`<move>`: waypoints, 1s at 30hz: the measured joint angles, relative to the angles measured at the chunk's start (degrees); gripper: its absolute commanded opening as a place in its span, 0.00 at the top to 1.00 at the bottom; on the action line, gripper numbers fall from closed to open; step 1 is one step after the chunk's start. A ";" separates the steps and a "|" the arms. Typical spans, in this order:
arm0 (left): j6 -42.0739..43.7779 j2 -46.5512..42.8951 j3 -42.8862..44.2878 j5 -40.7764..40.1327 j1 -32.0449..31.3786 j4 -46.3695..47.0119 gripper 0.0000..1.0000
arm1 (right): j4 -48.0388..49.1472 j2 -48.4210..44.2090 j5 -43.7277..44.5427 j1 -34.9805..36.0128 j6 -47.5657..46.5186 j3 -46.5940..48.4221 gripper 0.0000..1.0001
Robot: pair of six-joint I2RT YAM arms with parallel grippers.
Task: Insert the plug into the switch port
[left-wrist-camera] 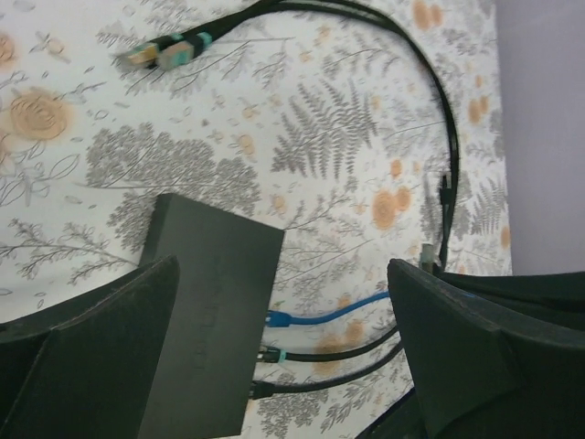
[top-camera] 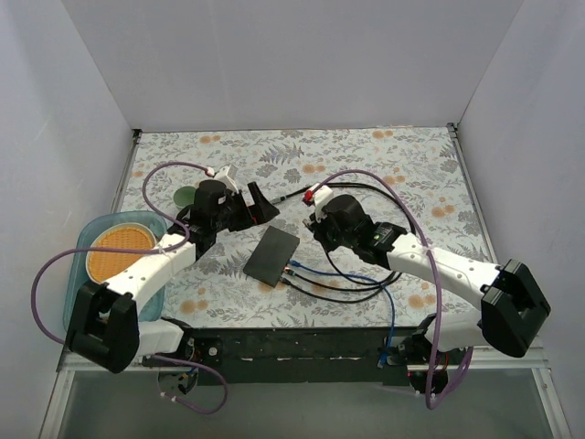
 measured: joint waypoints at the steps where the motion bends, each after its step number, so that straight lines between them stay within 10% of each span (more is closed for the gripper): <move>1: 0.13 1.55 0.00 0.46 0.66 -0.35 0.02 | -1.14 0.52 0.59 0.00 -0.57 -0.09 0.99; 30: 0.20 17.99 -8.04 11.85 5.86 11.47 0.14 | -7.37 18.47 -2.97 1.62 -8.96 3.06 0.99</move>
